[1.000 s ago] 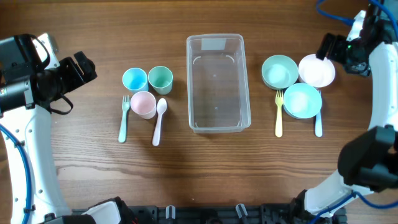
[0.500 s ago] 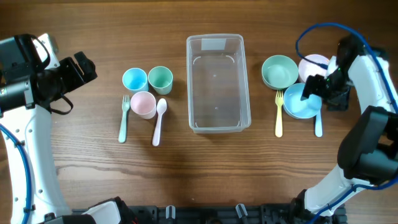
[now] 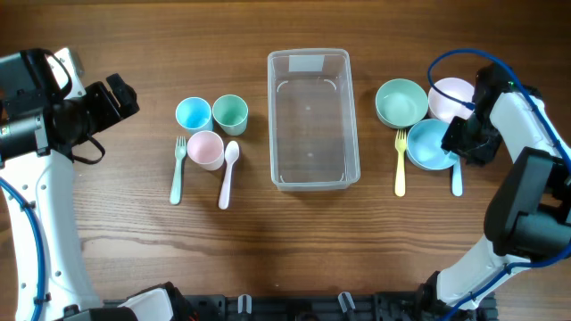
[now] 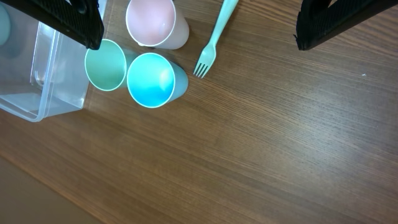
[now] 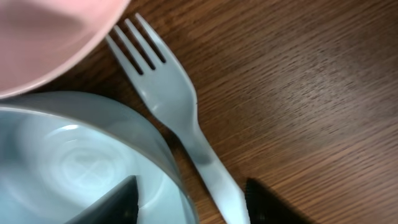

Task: Pack container
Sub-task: 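Grasp the blue bowl rim with the right gripper and lift, then carry the blue bowl into the container and release it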

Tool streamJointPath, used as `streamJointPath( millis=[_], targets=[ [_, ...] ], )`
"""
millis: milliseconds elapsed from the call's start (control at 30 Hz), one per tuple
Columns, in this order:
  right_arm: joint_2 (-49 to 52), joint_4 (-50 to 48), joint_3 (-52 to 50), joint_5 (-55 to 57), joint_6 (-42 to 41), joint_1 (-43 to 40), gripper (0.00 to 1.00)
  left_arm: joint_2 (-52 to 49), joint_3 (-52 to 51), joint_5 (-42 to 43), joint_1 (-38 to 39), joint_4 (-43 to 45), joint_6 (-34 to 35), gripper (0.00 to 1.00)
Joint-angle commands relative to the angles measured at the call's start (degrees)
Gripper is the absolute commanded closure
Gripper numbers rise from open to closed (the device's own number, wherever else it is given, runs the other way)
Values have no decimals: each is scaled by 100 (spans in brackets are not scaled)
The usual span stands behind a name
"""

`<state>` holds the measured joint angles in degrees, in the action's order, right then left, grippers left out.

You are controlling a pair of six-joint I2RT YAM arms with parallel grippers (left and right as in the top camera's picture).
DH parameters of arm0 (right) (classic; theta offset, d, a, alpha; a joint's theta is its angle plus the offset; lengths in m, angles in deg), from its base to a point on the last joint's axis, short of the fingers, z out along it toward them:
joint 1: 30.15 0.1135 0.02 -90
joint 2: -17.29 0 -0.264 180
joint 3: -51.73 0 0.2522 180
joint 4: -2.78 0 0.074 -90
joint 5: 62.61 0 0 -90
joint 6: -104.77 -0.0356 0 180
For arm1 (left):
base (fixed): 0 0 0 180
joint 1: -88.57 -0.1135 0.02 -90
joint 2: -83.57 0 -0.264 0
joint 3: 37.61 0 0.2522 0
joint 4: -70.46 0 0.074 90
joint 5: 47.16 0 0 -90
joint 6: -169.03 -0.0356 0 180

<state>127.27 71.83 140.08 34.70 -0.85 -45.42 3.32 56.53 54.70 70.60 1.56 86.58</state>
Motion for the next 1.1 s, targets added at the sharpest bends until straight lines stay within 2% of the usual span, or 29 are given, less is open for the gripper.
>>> streamJointPath(
  millis=[0,100,133,300,433,600,667,833,967,1067],
  targets=[
    [55,-39,-2,170,-85,-20,77,-33,101,26,-31,-2,-131,0],
    [42,-33,15,170,-85,-20,93,-33,101,26,-31,-2,-131,0],
    [17,-31,42,173,-87,-20,96,-33,101,26,-31,-2,-131,0],
    [-544,22,210,170,-87,-17,96,-33,101,26,-31,-2,-131,0],
    [-1563,363,229,50,-85,-11,96,-33,101,26,-31,-2,-131,0],
    [-3322,428,229,-1644,-92,170,96,-33,101,26,-31,-2,-131,0],
    [-3641,387,247,-1849,-87,787,96,-33,101,26,-31,-2,-131,0],
    [-3161,470,756,-1521,-103,2385,96,-33,101,26,-31,-2,-131,0],
    [-1720,1213,2728,-1056,358,3156,95,-33,101,26,-31,-2,-131,0],
    [-695,1482,3915,-1032,407,3309,94,-33,101,26,-31,-2,-131,0]
  ],
)
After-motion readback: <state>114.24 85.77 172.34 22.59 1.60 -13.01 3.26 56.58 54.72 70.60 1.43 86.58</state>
